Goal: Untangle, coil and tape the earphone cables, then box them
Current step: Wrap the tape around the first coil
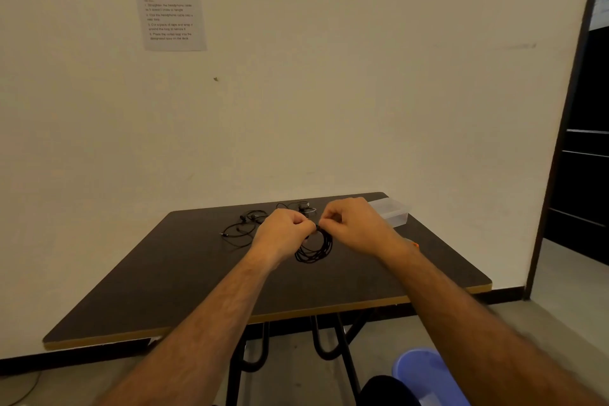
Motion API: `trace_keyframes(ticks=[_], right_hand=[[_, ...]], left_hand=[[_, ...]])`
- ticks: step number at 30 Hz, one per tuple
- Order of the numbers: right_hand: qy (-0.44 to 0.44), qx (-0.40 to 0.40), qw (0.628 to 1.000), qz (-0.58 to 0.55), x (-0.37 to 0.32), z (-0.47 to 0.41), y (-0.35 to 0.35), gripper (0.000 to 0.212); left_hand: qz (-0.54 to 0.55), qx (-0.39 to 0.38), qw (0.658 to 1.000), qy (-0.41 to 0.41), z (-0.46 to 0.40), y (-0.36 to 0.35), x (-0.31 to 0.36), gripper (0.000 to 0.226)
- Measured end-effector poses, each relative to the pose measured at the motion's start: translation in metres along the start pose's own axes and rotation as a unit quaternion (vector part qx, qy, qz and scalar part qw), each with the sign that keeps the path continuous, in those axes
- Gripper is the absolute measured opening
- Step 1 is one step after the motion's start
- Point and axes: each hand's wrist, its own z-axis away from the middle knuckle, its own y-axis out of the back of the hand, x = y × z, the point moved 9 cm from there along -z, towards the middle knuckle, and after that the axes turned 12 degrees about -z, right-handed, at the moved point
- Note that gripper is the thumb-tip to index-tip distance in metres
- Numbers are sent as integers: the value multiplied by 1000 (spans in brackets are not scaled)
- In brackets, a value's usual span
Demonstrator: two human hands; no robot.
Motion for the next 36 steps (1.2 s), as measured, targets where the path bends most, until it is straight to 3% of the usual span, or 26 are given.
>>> trace_keyframes(ticks=[7, 15, 21, 26, 36], right_hand=[[-102, -81, 986, -102, 15, -2, -6, 16], [-260, -145, 914, -276, 33, 9, -16, 23], [-330, -165, 881, -295, 53, 12, -25, 16], [-333, -188, 875, -297, 59, 13, -30, 31], [-362, -246, 855, -277, 59, 22, -40, 26]], left_hand=[[13, -59, 997, -40, 5, -6, 10, 22], [40, -116, 986, -116, 10, -7, 16, 17], [-46, -76, 983, -161, 7, -6, 19, 9], [-116, -46, 976, -178, 8, -5, 20, 13], [-280, 69, 930, -229, 21, -2, 38, 21]])
